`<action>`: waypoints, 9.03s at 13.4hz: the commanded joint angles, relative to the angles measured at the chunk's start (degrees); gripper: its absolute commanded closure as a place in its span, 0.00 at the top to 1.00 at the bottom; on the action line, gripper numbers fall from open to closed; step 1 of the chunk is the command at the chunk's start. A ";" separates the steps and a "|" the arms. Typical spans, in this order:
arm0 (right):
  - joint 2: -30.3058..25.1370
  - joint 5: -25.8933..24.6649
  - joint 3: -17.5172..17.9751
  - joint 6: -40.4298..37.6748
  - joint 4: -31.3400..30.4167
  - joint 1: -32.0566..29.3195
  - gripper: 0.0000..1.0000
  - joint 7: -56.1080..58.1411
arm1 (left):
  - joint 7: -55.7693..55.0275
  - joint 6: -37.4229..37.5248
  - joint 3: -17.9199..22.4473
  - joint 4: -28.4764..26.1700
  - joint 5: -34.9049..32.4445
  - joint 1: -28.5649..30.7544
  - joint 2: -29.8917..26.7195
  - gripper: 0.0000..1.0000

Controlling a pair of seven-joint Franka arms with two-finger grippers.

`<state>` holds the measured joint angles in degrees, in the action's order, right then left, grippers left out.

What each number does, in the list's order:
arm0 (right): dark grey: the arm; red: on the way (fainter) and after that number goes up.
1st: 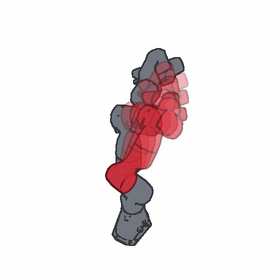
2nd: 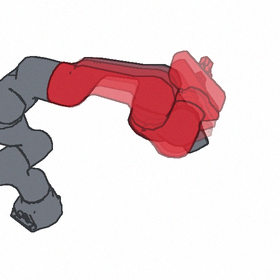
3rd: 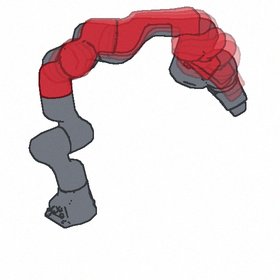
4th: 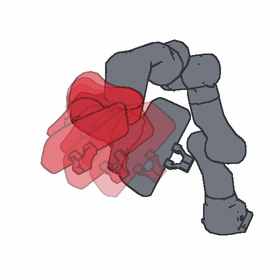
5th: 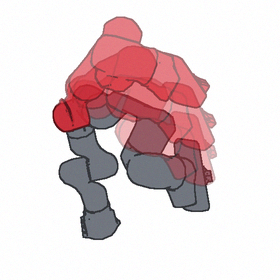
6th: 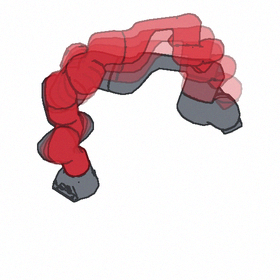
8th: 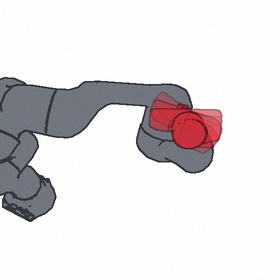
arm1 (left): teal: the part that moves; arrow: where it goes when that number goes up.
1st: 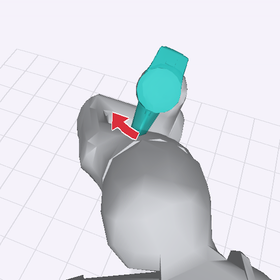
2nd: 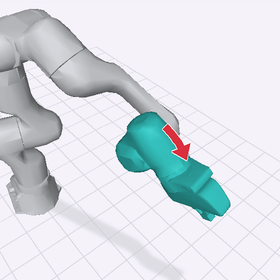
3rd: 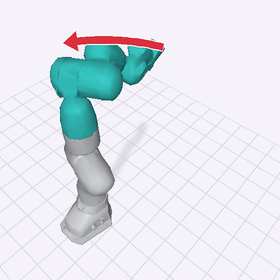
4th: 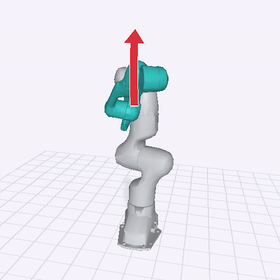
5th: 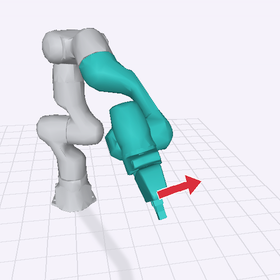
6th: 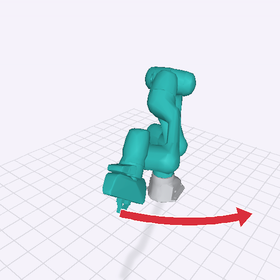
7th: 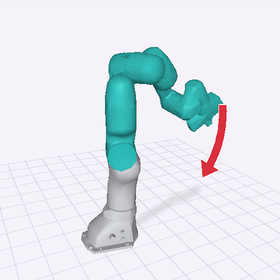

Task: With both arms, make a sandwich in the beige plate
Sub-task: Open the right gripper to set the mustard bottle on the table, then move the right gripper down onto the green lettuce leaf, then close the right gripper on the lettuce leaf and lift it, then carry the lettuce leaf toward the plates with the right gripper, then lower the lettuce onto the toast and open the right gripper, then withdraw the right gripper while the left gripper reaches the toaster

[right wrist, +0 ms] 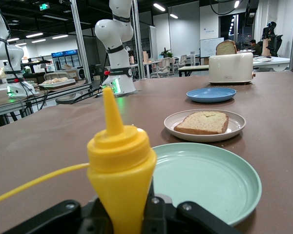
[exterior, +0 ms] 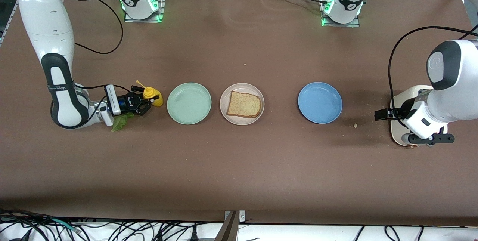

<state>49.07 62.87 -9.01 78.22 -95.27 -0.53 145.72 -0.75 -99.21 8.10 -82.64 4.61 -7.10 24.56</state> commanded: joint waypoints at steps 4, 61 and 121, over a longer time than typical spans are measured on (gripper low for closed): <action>-0.20 0.50 -2.23 0.53 0.17 -1.58 1.00 0.01 | -0.30 0.95 -0.55 0.29 -1.98 0.15 -0.57 1.00; -9.17 -55.75 -7.95 23.83 12.81 13.71 0.00 -128.76 | -0.39 0.95 -0.72 0.29 -1.98 -0.11 -0.48 1.00; -13.99 -46.61 -25.08 19.16 23.19 45.17 1.00 -171.65 | 3.12 5.43 0.86 -0.06 -9.10 0.59 -2.24 1.00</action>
<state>37.26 17.11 -31.00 98.25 -72.31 43.90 -26.70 0.14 -95.57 8.95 -82.64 -2.20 -6.80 23.49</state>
